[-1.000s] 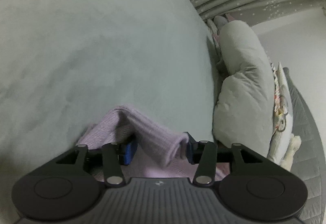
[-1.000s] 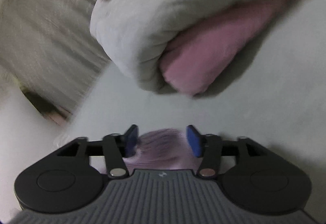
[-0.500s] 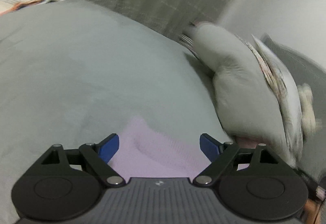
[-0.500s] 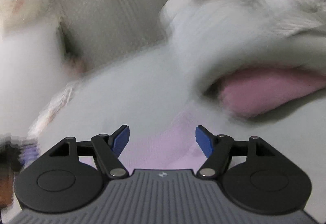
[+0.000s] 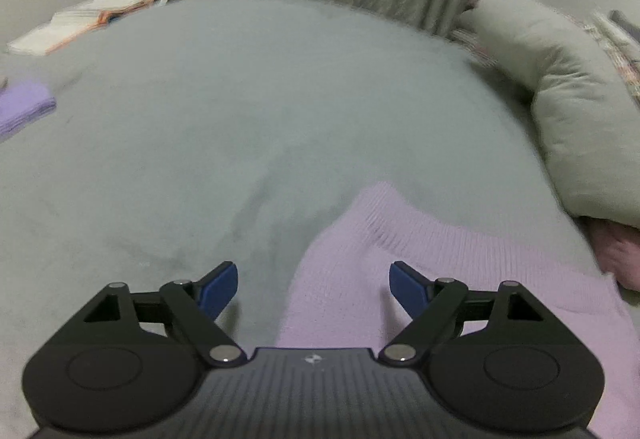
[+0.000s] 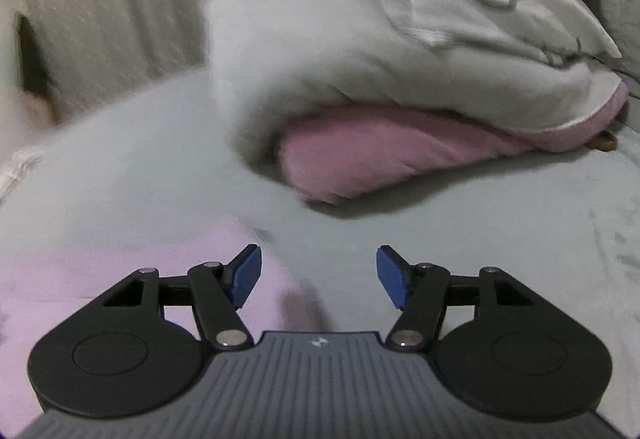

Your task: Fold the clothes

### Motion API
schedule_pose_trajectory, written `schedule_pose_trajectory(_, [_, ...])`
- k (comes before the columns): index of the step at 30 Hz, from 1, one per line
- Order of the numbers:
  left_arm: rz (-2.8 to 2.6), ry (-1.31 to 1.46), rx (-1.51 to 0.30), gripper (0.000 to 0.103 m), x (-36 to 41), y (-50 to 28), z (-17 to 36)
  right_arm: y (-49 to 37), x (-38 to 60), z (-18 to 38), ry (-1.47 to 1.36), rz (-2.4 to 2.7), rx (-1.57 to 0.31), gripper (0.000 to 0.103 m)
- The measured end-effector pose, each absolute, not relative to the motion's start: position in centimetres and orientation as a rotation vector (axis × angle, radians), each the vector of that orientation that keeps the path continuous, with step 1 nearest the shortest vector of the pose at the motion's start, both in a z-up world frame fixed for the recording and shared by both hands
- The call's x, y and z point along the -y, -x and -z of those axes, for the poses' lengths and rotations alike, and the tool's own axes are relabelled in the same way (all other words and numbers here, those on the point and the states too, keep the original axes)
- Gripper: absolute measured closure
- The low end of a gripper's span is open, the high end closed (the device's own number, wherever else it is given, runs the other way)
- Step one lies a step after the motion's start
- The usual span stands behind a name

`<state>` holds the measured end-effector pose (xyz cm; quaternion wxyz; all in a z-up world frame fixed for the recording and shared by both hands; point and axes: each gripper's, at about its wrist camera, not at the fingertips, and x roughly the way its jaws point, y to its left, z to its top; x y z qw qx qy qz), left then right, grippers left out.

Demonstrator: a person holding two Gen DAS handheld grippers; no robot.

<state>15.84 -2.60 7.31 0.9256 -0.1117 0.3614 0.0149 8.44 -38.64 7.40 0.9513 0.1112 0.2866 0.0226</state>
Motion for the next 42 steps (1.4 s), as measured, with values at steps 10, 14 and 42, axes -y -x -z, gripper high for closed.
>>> schedule_pose_trajectory(10, [0.153, 0.009, -0.594, 0.018, 14.2, -5.6, -7.4, -4.6, 33.4, -7.0, -0.093, -0.095, -0.541, 0.029])
schedule_pose_trajectory(14, [0.020, -0.056, -0.594, 0.002, 15.0, -8.4, -2.0, -4.8, 32.4, -5.3, -0.068, -0.092, -0.551, 0.010])
schedule_pose_trajectory(42, [0.126, 0.018, -0.670, 0.000, 10.8, -8.4, -0.7, -1.5, 41.5, -2.8, -0.234, 0.099, -0.640, 0.000])
